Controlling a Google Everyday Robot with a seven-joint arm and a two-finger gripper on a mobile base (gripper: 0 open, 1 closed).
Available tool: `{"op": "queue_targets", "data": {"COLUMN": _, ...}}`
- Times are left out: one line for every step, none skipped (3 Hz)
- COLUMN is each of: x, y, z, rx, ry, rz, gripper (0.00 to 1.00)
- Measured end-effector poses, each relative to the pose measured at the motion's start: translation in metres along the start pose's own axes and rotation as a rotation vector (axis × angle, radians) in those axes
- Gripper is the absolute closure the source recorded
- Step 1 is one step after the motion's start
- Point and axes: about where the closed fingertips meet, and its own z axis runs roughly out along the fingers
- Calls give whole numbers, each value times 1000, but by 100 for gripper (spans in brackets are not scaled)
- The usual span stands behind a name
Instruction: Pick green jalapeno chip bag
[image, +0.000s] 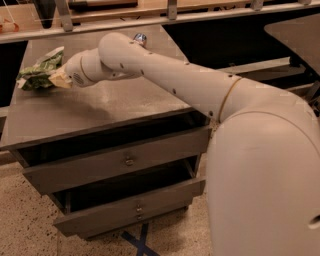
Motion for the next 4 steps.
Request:
{"op": "queue_targets", "data": {"x": -13, "y": -13, "z": -19, "rx": 30, "ry": -60, "rz": 10, "gripper": 100}}
{"op": "queue_targets", "data": {"x": -29, "y": -25, "z": -39, "rx": 32, "ry": -149, "rz": 25, "gripper": 100}}
{"op": "queue_targets", "data": {"x": -50, "y": -38, "z": -63, "rx": -5, "ry": -246, "rz": 36, "gripper": 100}}
{"op": "queue_targets", "data": {"x": -62, "y": -48, "z": -80, "rx": -70, "ry": -268, "rz": 26, "gripper": 100}}
